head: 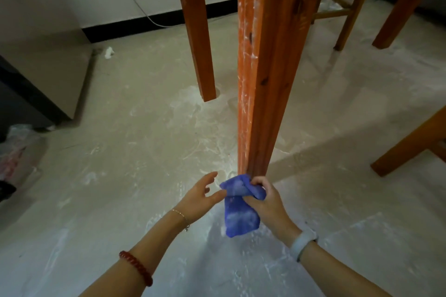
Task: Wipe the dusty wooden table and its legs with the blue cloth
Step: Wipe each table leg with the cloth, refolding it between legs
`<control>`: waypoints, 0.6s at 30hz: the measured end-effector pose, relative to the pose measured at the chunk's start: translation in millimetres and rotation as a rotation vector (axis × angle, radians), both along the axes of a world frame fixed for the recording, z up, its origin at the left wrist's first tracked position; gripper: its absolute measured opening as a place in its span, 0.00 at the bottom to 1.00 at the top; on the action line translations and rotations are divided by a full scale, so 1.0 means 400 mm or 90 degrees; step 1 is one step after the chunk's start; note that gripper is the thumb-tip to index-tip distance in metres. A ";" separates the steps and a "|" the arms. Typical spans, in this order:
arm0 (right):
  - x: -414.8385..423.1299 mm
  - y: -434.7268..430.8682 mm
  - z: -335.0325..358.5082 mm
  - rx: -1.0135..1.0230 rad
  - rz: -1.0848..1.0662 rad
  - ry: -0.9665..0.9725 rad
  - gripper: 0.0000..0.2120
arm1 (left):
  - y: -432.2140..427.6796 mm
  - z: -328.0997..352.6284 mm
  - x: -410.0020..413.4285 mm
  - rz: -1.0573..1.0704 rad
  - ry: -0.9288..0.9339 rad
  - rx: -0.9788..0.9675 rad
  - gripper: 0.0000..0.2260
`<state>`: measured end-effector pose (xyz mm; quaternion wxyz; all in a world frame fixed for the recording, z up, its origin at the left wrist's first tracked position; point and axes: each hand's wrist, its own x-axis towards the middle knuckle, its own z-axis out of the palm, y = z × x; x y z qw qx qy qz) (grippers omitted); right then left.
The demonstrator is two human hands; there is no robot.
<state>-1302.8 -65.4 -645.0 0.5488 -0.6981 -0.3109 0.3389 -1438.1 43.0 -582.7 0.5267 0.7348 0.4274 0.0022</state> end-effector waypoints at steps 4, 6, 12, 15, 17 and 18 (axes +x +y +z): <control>0.005 0.010 0.099 0.087 0.055 0.101 0.16 | -0.035 0.014 0.001 0.097 -0.127 -0.252 0.32; 0.005 0.016 0.129 0.113 0.064 0.139 0.10 | -0.036 0.023 0.009 0.177 -0.173 -0.300 0.35; 0.023 0.008 0.191 0.121 0.018 0.025 0.11 | -0.021 0.060 -0.023 0.187 -0.203 -0.217 0.20; 0.037 -0.006 0.212 0.108 0.090 -0.136 0.18 | -0.008 0.057 -0.042 0.155 -0.186 -0.063 0.16; 0.035 -0.018 0.229 0.105 0.128 -0.273 0.18 | 0.004 0.063 -0.038 0.157 -0.151 0.075 0.16; 0.032 -0.024 0.237 0.120 0.149 -0.365 0.16 | 0.008 0.072 -0.033 0.166 -0.141 0.122 0.15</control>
